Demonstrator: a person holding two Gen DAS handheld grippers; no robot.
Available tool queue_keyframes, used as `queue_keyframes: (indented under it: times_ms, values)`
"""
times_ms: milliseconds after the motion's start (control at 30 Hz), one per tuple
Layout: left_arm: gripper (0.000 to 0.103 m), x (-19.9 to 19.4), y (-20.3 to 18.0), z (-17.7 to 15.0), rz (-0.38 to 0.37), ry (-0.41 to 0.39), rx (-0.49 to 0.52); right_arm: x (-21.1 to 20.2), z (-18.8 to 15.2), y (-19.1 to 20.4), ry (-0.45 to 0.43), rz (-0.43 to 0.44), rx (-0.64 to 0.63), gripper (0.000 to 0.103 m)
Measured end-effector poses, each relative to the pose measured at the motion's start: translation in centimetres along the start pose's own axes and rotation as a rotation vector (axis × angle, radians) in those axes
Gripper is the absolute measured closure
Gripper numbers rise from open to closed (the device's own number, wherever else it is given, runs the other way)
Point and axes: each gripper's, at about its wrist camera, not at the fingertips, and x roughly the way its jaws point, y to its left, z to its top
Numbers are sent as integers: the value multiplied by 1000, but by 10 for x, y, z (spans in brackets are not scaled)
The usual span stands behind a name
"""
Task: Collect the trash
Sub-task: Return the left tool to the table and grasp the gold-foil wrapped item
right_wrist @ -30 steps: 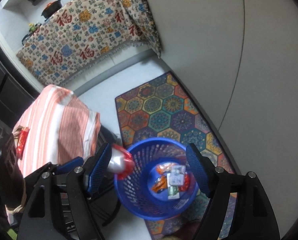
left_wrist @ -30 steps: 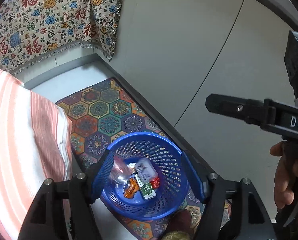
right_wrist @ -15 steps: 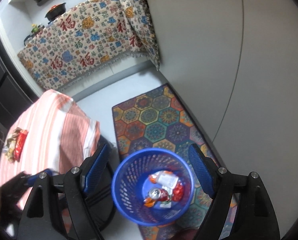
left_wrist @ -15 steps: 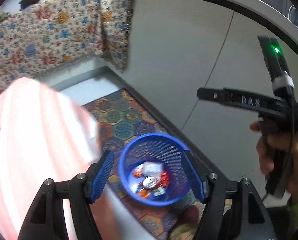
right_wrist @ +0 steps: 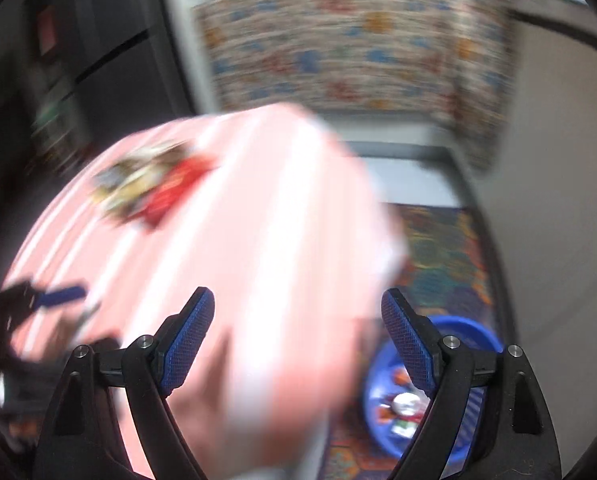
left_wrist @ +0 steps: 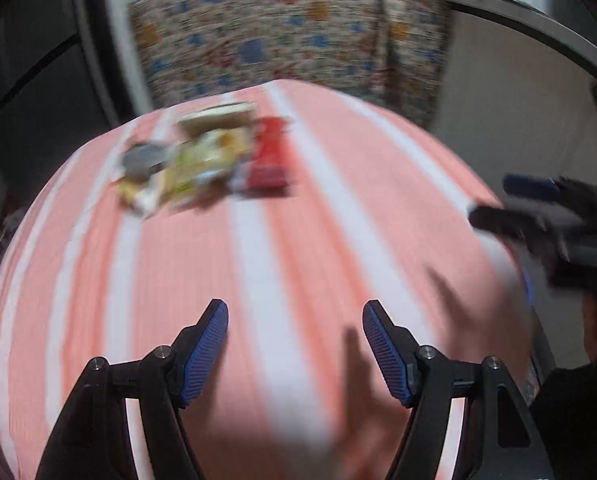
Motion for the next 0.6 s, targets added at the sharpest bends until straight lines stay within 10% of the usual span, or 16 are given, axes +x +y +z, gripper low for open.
queue_keyframes:
  times_ms: [333, 600]
  values:
    - [32, -8, 94, 27, 96, -61, -132, 61, -2, 94, 80, 61, -203, 16]
    - [32, 39, 128, 143, 35, -34, -138, 73, 5, 95, 99, 70, -160, 16]
